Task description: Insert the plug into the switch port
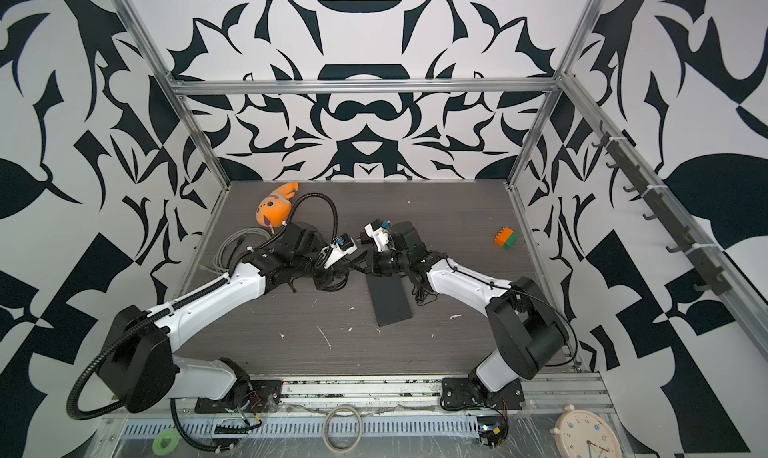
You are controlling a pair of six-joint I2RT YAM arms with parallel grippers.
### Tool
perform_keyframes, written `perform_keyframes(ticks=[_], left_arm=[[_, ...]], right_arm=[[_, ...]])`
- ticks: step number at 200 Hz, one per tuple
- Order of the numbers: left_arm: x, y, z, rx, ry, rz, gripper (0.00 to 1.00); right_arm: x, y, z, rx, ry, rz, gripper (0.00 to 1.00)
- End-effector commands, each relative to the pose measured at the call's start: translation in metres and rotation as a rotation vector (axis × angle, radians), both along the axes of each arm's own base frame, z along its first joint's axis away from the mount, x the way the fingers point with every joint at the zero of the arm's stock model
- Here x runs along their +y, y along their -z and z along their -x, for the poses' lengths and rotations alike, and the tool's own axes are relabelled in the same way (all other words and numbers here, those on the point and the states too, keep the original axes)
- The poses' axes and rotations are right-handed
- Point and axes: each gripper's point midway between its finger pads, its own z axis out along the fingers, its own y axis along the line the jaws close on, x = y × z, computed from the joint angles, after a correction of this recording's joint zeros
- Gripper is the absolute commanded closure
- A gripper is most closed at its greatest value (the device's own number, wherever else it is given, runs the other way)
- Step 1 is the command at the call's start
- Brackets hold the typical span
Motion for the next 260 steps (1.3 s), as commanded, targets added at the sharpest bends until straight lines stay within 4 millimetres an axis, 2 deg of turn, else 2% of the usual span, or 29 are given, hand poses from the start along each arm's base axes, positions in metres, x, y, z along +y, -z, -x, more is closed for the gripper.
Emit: perform_keyframes(ticks=[1,11,25,53,70,115,130,158,190,230,260], left_arm=[[0.000,0.002,0.004,-0.014,0.017,-0.003,0.99],[0.000,0.002,0.003,-0.017,0.015,-0.006,0.99],[0.002,0.004,0.004,-0.016,0.013,-0.014,0.99],[0.001,0.005,0.006,-0.014,0.021,-0.017,0.99],[-0.001,0.004,0.007,-0.012,0.029,-0.005,0.98],[-0.001,0.004,0.006,-0.016,0.027,-0.004,0.99],[-0.001,0.004,0.006,-0.017,0.026,-0.001,0.99],[-0.001,0.003,0.005,-0.025,0.024,0.002,0.99],[-0.001,0.004,0.004,-0.027,0.019,-0.001,0.99],[-0.001,0.003,0.002,-0.037,0.014,0.008,0.99],[-0.003,0.002,0.001,-0.041,0.013,0.017,0.99]], right_arm=[[0.001,-0.019,-0.005,-0.044,0.018,-0.047,0.84],[0.002,-0.021,-0.005,-0.046,0.016,-0.058,0.78],[0.002,-0.023,-0.006,-0.045,0.027,-0.074,0.65],[0.000,-0.031,-0.014,-0.045,0.073,-0.117,0.55],[0.000,-0.026,-0.018,-0.031,0.084,-0.109,0.60],[0.004,-0.019,-0.022,-0.004,0.090,-0.126,0.80],[0.005,-0.019,-0.020,0.001,0.077,-0.124,0.80],[0.004,-0.013,-0.018,0.018,0.072,-0.110,0.71],[0.006,-0.011,-0.014,0.034,0.060,-0.114,0.71],[0.008,-0.008,-0.010,0.043,0.048,-0.113,0.72],[0.009,-0.004,-0.009,0.055,0.047,-0.108,0.81]])
